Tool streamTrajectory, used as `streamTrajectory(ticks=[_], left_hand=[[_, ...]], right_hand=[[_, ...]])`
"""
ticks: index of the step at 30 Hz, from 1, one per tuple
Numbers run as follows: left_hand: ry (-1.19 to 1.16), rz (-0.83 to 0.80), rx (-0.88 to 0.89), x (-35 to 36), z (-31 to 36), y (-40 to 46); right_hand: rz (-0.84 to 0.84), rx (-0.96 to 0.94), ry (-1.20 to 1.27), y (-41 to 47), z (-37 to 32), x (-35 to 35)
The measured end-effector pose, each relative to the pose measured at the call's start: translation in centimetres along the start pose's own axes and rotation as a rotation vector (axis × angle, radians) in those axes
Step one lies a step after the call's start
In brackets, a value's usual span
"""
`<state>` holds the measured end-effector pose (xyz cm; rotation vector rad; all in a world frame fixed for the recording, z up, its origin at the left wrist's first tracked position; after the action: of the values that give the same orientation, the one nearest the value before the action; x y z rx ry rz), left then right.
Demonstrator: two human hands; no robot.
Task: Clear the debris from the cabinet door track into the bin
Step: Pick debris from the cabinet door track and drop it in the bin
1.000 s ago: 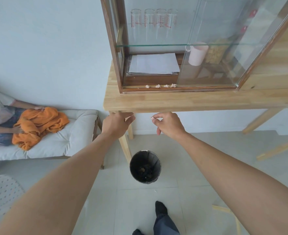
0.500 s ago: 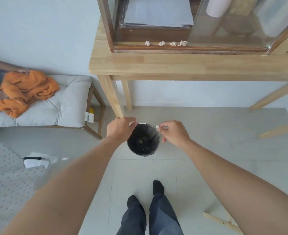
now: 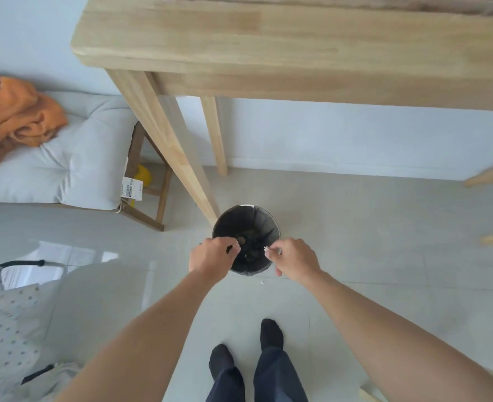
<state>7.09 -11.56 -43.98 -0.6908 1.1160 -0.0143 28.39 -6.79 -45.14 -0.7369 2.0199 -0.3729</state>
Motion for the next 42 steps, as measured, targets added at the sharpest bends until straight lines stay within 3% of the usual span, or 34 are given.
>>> streamTrajectory(ticks=[10, 18, 23, 33, 42], left_hand=[[0.041, -0.029, -0.051, 9.6, -2.0, 6.2], [0.042, -0.05, -0.079, 8.2, -3.1, 2.2], [0.032, 0.024, -0.061, 2.1, -2.5, -1.5], [-0.051, 0.243, 0.05, -17.7, 3.7, -9.1], [-0.058, 0.414, 0.175, -32.4, 9.0, -13.8]], right_hand=[[0.018, 0.076, -0.037, 6.7, 4.2, 6.3], [0.048, 0.158, -0.032, 2.1, 4.8, 4.7], [0.128, 0.129, -0.012, -1.6, 1.5, -0.4], [0.371, -0.102, 0.072, -9.9, -10.0, -15.8], [0.558, -0.202, 0.122, -15.4, -17.2, -26.3]])
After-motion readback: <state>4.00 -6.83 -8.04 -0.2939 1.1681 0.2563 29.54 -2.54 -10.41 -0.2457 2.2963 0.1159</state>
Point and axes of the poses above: each hand's wrist, its own y-axis towards the middle knuckle, its own x-axis out of the palm, z = x × y, the point moved 5 cm from there along y, towards the middle knuckle, and after that the axes turned 8 degrees about -x, right-handed, at the moved point
